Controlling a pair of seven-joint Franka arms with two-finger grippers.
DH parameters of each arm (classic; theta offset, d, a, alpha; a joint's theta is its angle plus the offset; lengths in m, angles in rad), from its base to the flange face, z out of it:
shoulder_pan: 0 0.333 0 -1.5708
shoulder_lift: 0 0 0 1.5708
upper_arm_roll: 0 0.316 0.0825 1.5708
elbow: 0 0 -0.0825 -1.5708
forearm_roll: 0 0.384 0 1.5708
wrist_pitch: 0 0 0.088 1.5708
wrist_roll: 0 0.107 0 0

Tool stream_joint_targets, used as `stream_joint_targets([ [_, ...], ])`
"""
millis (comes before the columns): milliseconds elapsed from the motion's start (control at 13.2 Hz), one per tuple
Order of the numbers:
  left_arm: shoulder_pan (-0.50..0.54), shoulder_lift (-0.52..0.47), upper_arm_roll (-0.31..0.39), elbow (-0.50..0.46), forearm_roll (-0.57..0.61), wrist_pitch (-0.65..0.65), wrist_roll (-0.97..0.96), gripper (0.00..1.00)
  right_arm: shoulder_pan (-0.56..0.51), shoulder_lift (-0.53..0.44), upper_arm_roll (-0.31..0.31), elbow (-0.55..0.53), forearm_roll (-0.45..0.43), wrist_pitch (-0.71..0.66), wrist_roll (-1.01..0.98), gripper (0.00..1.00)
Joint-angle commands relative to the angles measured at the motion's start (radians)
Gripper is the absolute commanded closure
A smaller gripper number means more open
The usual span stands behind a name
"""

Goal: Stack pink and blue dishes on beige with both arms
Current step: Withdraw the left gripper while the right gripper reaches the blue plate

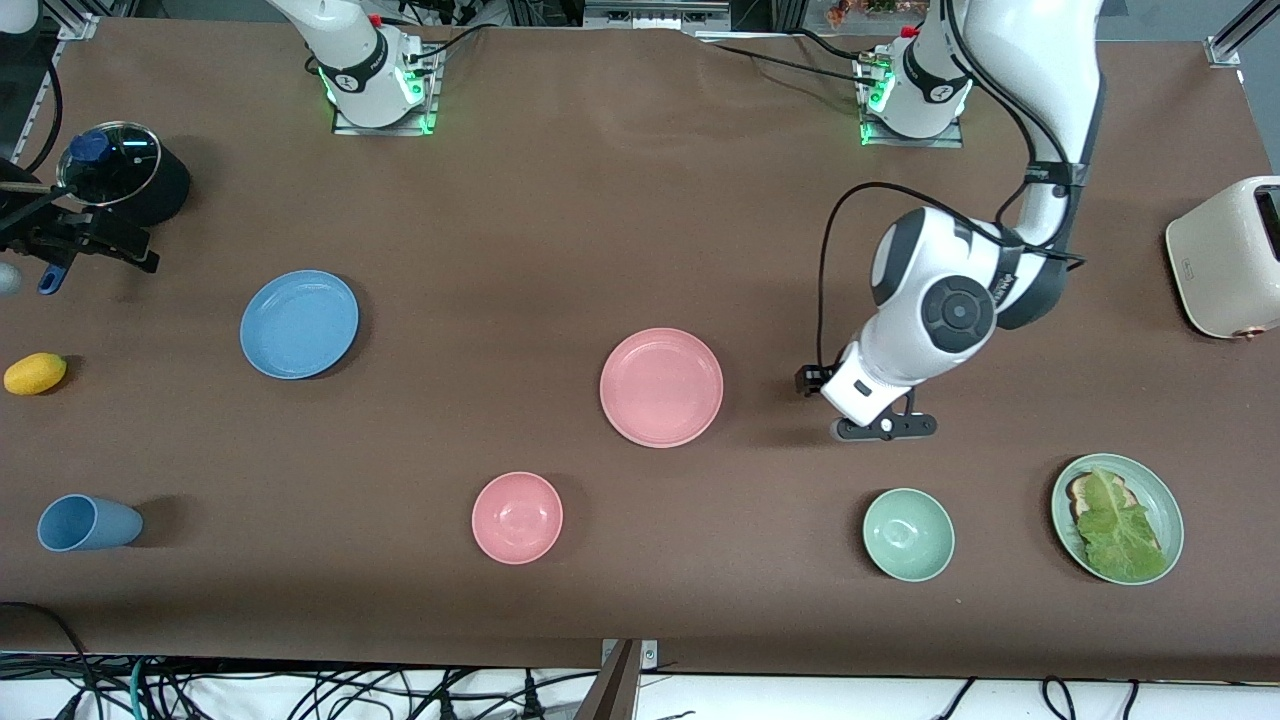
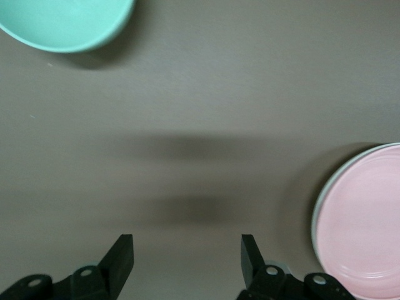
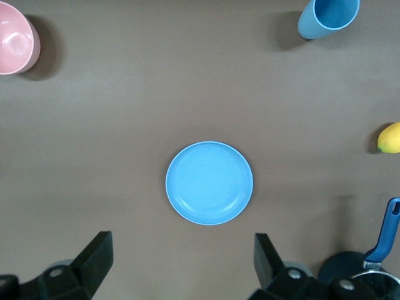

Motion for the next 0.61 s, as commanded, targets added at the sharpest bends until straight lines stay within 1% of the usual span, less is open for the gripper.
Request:
stream_joint_targets([
  [0,0.076,-0.003,-0.005,0.037,0.031,-0.067,0.11,0.14,-0.001,0.02,0.002,-0.001,0.002,-0.024,0.004,0.0],
  [152,0.127,0.002,-0.006,0.068,0.029,-0.108,0.173,0.03,-0.004,0.032,0.002,-0.021,0.002,-0.029,0.004,0.0],
  [228,0.148,0.002,-0.006,0.068,0.029,-0.11,0.188,0.01,-0.01,0.042,-0.002,-0.033,0.004,-0.026,0.004,0.0],
  [380,0.194,0.003,-0.006,0.07,0.029,-0.11,0.237,0.01,-0.018,0.057,-0.027,-0.081,0.008,0.012,0.004,0.0],
  [532,0.24,0.005,-0.006,0.07,0.029,-0.11,0.294,0.0,-0.018,0.063,-0.047,-0.166,0.016,0.098,0.004,0.0],
])
